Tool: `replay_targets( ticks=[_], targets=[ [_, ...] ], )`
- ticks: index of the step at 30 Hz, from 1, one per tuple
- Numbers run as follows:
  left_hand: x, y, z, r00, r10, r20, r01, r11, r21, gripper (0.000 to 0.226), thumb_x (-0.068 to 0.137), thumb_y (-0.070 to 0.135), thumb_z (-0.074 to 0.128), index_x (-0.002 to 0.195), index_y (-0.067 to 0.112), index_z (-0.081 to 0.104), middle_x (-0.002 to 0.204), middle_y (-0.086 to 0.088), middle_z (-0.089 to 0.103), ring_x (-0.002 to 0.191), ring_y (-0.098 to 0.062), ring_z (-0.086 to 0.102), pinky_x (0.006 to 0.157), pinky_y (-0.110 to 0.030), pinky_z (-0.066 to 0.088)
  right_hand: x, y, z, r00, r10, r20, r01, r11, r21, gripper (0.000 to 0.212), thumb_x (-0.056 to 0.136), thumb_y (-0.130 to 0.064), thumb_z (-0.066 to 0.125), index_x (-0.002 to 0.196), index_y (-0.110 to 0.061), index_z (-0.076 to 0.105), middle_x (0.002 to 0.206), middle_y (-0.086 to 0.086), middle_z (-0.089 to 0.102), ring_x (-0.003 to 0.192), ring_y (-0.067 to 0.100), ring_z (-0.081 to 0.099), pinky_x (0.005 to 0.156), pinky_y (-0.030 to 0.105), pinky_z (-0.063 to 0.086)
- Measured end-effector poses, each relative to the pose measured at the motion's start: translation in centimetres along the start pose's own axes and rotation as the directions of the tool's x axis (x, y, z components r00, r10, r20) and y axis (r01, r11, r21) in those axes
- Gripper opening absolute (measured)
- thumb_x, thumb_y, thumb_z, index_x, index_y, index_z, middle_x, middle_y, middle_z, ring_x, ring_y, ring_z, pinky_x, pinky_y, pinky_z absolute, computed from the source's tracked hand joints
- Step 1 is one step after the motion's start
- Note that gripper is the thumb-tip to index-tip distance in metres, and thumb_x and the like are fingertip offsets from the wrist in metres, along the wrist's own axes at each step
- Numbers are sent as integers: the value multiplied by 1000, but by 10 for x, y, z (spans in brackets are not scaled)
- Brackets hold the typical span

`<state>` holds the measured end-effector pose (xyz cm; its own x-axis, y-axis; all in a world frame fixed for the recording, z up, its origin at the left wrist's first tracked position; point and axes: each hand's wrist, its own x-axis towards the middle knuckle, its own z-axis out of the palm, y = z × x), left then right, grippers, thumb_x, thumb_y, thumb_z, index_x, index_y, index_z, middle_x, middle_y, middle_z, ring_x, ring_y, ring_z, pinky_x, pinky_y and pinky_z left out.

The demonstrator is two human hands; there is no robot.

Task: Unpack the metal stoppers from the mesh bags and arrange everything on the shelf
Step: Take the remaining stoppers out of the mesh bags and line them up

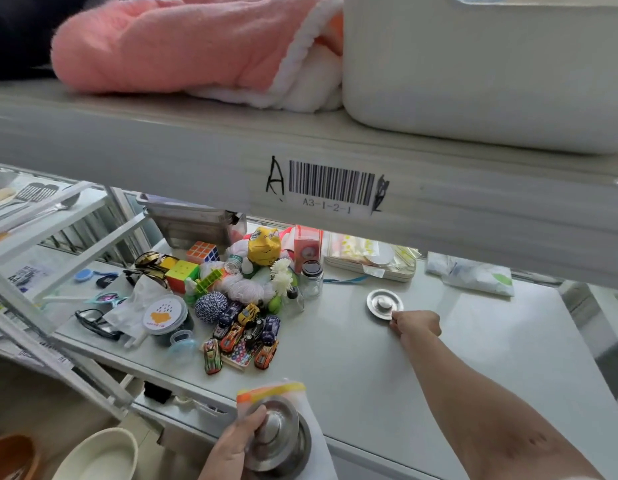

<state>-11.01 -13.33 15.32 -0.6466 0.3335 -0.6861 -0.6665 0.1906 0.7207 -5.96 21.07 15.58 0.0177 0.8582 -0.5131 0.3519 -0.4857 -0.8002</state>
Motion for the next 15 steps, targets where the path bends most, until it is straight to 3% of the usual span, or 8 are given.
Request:
replay_targets(
  ticks=[2, 4, 7, 9, 11, 13, 15],
  targets=[
    [-3, 5, 2, 1000, -18, -5, 18, 1000, 8, 10, 79, 8, 65, 86, 2, 63, 50, -1, 71, 75, -26, 59, 71, -24, 48, 1, 0, 1, 1000, 3, -3, -3, 1000, -1, 15, 69, 8, 79, 76, 2, 68, 60, 11, 61, 54, 27, 70, 62, 41, 64],
    [-5, 3, -1, 998, 1, 68, -4, 999, 35, 17, 71, 7, 68, 86, 1, 66, 52, 0, 74, 63, -17, 70, 78, -31, 47, -1, -3, 0, 1000, 2, -17, -2, 1000, 3, 12, 70, 5, 78, 72, 1, 66, 55, 10, 61, 50, 25, 68, 55, 37, 62],
    [-7, 2, 4, 991, 85, 101, -88, 996, 24, 9, 92, -7, 55, 89, -3, 63, 52, -1, 74, 47, -5, 70, 59, -21, 55, -22, 1, -7, 999, -16, -43, 16, 1000, 5, 6, 77, -3, 70, 77, 0, 65, 55, 10, 61, 44, 20, 62, 48, 29, 54],
    [-7, -2, 8, 982, 111, 149, -117, 993, 28, 27, 99, -8, 40, 82, -1, 59, 45, 0, 70, 40, -3, 67, 42, -12, 50, -50, 11, -13, 991, -108, 76, 105, 994, 42, 4, 81, -4, 65, 81, -1, 68, 58, 8, 62, 43, 19, 59, 55, 33, 56],
    [-16, -4, 12, 964, 140, 227, -143, 990, -6, 23, 101, -3, 40, 86, -4, 58, 41, -1, 68, 36, -4, 65, 36, -11, 46, -93, 28, -26, 895, -250, 368, 233, 968, 91, 9, 85, -2, 65, 77, -3, 69, 61, 9, 61, 43, 15, 54, 51, 30, 51],
    [-22, -3, 17, 961, 117, 250, -112, 993, -32, 22, 99, 1, 45, 89, -6, 62, 46, -3, 71, 41, -6, 68, 37, -12, 47, -144, 47, -49, 704, -306, 642, 338, 938, 77, 12, 87, -8, 68, 77, -4, 72, 62, 7, 63, 46, 16, 54, 45, 26, 46],
    [-29, -4, 26, 960, 94, 264, -81, 995, -61, 24, 97, 8, 53, 96, -11, 67, 67, -16, 78, 66, -18, 78, 61, -19, 60, -180, 66, -67, 580, -305, 756, 495, 868, -29, 16, 81, -25, 76, 81, -10, 76, 62, -1, 67, 51, 12, 59, 45, 26, 48]
  ],
)
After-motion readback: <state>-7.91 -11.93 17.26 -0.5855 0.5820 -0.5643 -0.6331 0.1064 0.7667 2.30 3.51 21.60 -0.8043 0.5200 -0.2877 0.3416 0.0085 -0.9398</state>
